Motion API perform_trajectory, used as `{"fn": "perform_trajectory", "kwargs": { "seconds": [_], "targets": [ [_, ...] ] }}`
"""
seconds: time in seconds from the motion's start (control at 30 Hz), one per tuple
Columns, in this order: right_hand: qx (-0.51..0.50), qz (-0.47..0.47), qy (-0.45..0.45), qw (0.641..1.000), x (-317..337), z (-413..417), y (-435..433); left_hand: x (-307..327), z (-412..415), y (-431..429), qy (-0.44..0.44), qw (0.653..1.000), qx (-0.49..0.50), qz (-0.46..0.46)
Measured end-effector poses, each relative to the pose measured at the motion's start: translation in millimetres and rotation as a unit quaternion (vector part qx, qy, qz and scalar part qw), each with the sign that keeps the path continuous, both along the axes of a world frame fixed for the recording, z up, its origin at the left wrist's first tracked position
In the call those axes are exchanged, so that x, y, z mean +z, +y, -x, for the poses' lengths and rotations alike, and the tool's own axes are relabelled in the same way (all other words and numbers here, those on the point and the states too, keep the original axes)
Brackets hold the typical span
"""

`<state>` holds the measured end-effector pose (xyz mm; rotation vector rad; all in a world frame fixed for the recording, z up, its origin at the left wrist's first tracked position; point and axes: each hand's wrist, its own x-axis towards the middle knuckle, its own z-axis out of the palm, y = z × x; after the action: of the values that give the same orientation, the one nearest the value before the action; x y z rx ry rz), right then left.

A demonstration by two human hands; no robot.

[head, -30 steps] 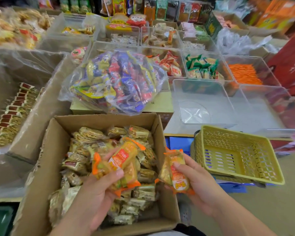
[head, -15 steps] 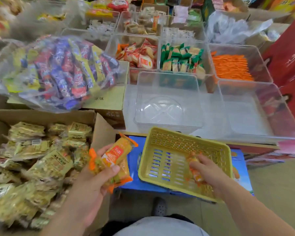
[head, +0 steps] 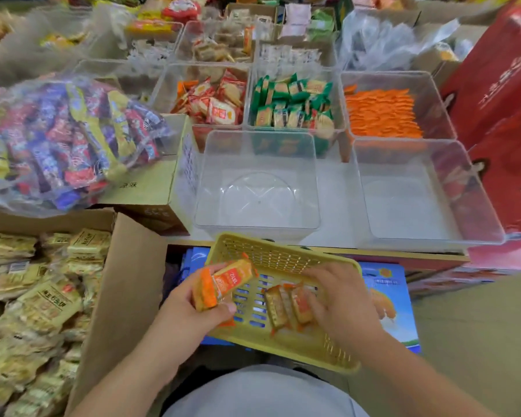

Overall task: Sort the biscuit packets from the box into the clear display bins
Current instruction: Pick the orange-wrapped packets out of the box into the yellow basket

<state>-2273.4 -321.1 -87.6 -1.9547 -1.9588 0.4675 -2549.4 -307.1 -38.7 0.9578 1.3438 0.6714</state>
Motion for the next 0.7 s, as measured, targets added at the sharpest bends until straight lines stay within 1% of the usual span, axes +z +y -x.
{"fn": "perform_trajectory", "kwargs": {
  "seconds": [0.03, 0.07, 0.1, 0.13, 0.2, 0.23, 0.27, 0.33, 0.4, 0.43, 0.53, 0.57, 0.63, 0.7],
  "targets": [
    [-0.040, -0.027, -0.011, 0.999, 3, -6, -8, -6, -8, 6, 0.012, 1.000, -0.015, 0.009],
    [-0.094, -0.018, -0.014, 0.995, 4, -11, -14, -12, -17, 13, 0.022, 0.999, -0.024, 0.020],
    [-0.147, 0.011, -0.005, 0.989, 2, -16, -20, -20, -27, 19, 0.033, 0.998, -0.031, 0.031],
    [-0.190, 0.050, 0.017, 0.980, -1, -20, -25, -28, -36, 25, 0.050, 0.997, -0.038, 0.038],
    [-0.231, 0.137, 0.112, 0.957, -11, -24, -32, -48, -52, 34, 0.088, 0.993, -0.061, 0.044],
    [-0.234, 0.165, 0.167, 0.943, -15, -24, -35, -58, -56, 37, 0.111, 0.990, -0.075, 0.046],
    [-0.230, 0.182, 0.203, 0.934, -19, -24, -38, -68, -59, 40, 0.142, 0.984, -0.091, 0.050],
    [-0.228, 0.191, 0.203, 0.933, -24, -26, -41, -87, -57, 44, 0.221, 0.964, -0.134, 0.060],
    [-0.218, 0.204, 0.190, 0.935, -26, -28, -40, -101, -50, 46, 0.303, 0.932, -0.185, 0.074],
    [-0.204, 0.210, 0.188, 0.937, -25, -29, -38, -105, -47, 47, 0.330, 0.918, -0.205, 0.081],
    [-0.155, 0.205, 0.186, 0.948, -21, -25, -30, -107, -40, 44, 0.347, 0.898, -0.241, 0.120],
    [-0.147, 0.201, 0.189, 0.950, -20, -22, -26, -104, -39, 42, 0.354, 0.892, -0.254, 0.117],
    [-0.148, 0.195, 0.198, 0.949, -20, -16, -20, -95, -34, 38, 0.383, 0.879, -0.272, 0.084],
    [-0.166, 0.194, 0.215, 0.943, -20, -10, -14, -80, -28, 34, 0.391, 0.880, -0.268, 0.031]
  ]
}}
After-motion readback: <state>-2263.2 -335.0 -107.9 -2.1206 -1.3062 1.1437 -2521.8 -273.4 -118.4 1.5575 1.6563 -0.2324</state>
